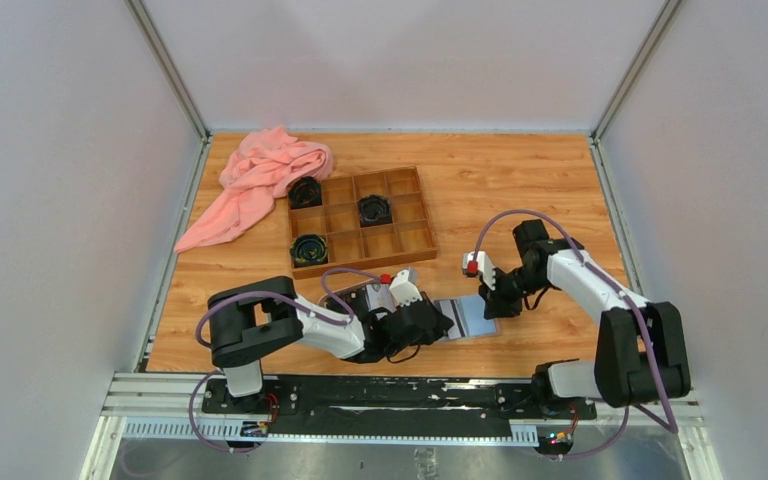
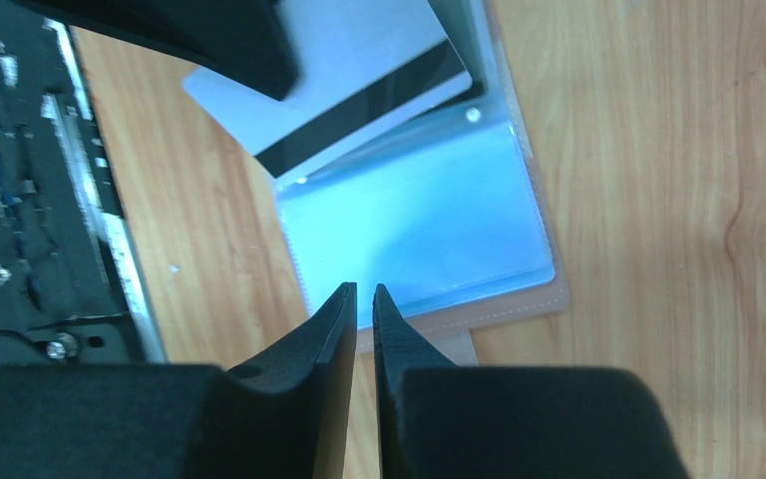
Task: Put the credit cards into the card holder
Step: Insert the credit card into the card holder.
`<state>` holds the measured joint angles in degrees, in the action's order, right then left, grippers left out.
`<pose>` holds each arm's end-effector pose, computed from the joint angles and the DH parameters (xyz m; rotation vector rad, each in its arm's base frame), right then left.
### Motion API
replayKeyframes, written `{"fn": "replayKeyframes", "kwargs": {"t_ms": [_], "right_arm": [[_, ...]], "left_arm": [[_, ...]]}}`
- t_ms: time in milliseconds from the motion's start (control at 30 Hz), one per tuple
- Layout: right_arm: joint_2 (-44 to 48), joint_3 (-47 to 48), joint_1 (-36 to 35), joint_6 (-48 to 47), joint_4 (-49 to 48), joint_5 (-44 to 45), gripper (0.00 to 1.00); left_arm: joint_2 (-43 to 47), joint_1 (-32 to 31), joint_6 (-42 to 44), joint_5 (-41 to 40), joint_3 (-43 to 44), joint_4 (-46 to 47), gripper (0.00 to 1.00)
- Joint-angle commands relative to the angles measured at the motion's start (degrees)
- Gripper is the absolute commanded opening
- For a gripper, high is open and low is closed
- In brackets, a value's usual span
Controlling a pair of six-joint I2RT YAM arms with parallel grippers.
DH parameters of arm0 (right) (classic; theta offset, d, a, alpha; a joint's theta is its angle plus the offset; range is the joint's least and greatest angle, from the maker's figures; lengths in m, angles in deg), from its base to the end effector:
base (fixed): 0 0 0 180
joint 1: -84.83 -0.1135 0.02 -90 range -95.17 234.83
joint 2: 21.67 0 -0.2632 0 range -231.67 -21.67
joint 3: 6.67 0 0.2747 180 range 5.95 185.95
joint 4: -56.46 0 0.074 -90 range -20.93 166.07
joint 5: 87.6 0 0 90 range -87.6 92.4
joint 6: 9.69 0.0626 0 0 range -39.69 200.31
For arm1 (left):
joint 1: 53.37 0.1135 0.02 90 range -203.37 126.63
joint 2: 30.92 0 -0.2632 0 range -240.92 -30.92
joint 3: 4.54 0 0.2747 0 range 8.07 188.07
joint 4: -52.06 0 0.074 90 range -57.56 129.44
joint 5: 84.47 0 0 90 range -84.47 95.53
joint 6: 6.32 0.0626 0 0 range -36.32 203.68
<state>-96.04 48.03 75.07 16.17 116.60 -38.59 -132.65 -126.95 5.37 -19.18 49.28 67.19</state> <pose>0.2189 0.0793 0.1552 -1.6085 1.9964 0.7475 0.1290 -0.3453 0.0965 -0.3664 2.2680 -1.0856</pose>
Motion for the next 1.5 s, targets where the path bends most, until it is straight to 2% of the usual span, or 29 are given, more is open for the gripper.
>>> {"fn": "replayKeyframes", "kwargs": {"t_ms": [0, 300, 633, 833, 1067, 1467], "right_arm": [[-4.88, -0.86, 1.22, 1.84, -5.28, 5.85, 0.14], [-10.62, 1.02, 1.24, 6.65, -8.03, 10.45, 0.11], [-12.44, 1.48, 0.98, 8.03, -8.15, 11.35, 0.1], [-12.93, 1.46, 0.27, 8.42, -8.15, 11.83, 0.1], [-12.8, 1.51, 0.18, 8.6, -8.25, 11.57, 0.1], [-12.86, 1.6, 0.2, 8.79, -8.26, 11.64, 0.1]], "left_arm": [[-2.1, 0.71, -1.09, -3.98, 1.15, -1.12, 0.0], [-3.59, 0.98, -5.89, -6.51, 0.84, -0.43, 0.0], [-6.24, 0.81, -8.17, -3.21, 1.86, 2.48, 0.0], [-7.26, 0.72, -11.12, -2.54, 0.01, 8.29, 0.0], [-4.72, 0.38, -10.73, -4.22, -2.03, 8.73, 0.0], [-8.42, 0.19, -7.03, -0.89, -0.03, 11.25, 0.0]]}}
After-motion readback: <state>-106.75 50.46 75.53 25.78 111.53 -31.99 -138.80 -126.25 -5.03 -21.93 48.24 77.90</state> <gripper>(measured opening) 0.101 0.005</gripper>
